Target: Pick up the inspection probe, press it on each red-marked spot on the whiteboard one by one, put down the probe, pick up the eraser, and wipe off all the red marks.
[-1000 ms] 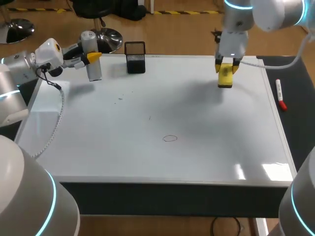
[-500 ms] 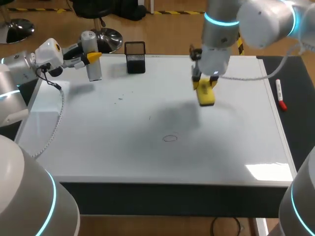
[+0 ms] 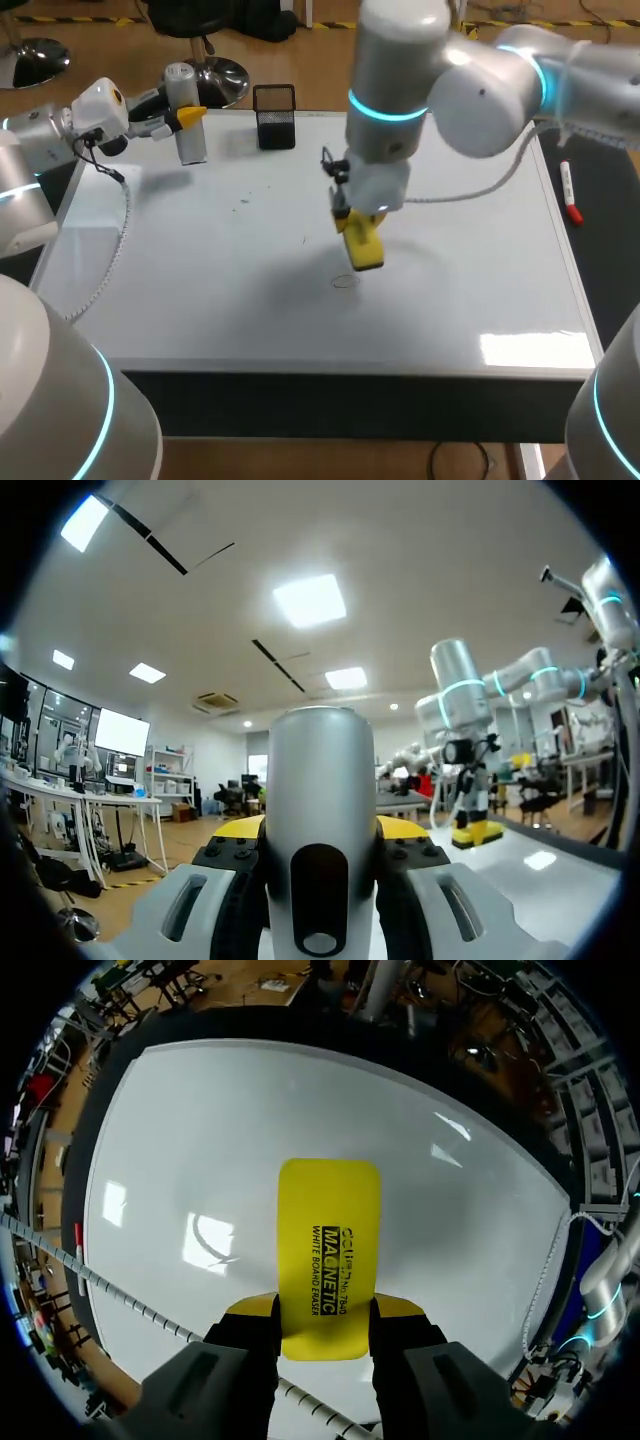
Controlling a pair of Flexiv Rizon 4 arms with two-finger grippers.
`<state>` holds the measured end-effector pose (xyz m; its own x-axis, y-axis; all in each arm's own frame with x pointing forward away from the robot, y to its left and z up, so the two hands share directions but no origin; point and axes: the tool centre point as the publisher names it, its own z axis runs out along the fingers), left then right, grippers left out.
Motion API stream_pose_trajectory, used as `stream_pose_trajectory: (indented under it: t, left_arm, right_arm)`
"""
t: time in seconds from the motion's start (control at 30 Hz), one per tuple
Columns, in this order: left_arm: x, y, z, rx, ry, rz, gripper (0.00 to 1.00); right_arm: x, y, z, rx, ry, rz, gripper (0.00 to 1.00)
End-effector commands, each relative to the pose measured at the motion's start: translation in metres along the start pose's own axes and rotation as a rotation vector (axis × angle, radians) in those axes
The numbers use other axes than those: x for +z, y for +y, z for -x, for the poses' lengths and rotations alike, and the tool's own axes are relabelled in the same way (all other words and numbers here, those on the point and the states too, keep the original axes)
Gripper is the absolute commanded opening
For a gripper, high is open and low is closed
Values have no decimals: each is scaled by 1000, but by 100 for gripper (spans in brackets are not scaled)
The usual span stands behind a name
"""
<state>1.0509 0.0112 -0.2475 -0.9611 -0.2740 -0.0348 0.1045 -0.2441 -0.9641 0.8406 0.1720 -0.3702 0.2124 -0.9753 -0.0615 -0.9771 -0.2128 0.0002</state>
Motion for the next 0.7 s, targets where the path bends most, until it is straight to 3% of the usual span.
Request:
stream_pose_trajectory:
  t: [0.03, 0.43, 0.7]
  left_arm:
    - [1, -1, -1, 2, -2, 0, 0]
    - [1, -1, -1, 2, -2, 0, 0]
    - [1, -1, -1, 2, -2, 0, 0]
  right_arm:
    - [8, 10, 21, -8, 14, -26, 0]
    - [29, 24, 49, -5, -2, -29, 0]
    - [44, 24, 50, -16, -15, -65, 0]
